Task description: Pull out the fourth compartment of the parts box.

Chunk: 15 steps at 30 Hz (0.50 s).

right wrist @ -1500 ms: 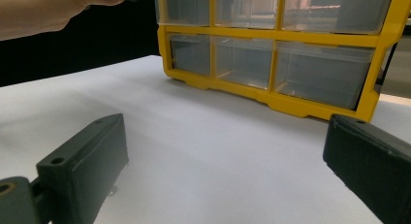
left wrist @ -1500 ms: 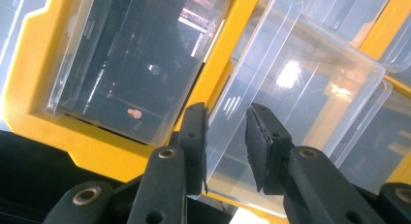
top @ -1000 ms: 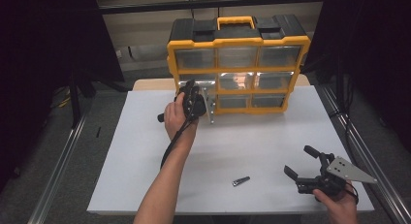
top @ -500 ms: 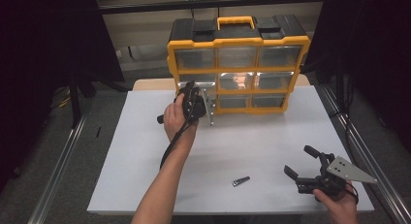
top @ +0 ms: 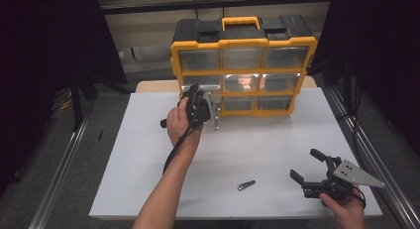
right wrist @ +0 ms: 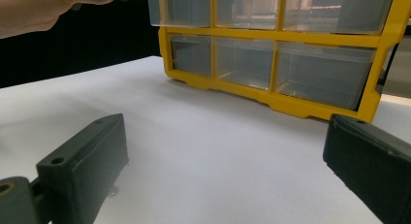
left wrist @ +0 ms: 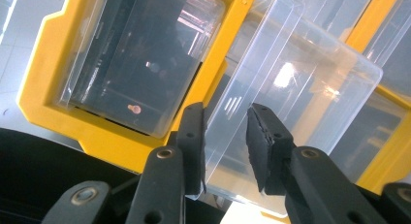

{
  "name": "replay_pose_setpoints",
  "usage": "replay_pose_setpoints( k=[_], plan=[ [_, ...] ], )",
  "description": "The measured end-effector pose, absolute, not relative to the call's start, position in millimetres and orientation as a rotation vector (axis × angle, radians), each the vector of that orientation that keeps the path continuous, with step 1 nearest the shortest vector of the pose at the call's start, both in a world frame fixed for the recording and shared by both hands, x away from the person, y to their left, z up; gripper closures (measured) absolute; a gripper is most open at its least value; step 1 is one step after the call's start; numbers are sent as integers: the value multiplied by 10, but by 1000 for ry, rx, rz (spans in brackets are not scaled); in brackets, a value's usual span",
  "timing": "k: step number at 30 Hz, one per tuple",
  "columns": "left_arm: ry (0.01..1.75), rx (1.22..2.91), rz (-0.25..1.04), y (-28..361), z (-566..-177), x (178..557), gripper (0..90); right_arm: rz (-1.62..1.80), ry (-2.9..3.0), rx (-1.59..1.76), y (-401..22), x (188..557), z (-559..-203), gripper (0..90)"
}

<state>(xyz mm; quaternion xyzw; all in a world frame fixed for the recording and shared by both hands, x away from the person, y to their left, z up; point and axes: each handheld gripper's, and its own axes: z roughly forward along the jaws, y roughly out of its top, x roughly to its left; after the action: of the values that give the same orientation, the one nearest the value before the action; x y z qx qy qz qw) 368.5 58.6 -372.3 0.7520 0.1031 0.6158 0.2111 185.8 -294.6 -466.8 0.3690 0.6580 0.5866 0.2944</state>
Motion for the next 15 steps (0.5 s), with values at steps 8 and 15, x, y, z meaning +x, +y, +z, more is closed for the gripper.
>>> replay_pose_setpoints(
  k=[8,15],
  plan=[
    [298,2085,1698,583,-3722,3668,681,1565,1752,980,-2944,1860,-4668,20],
    [294,2086,1699,583,-3732,3666,675,1569,1757,974,-2941,1864,-4670,20]
  ],
)
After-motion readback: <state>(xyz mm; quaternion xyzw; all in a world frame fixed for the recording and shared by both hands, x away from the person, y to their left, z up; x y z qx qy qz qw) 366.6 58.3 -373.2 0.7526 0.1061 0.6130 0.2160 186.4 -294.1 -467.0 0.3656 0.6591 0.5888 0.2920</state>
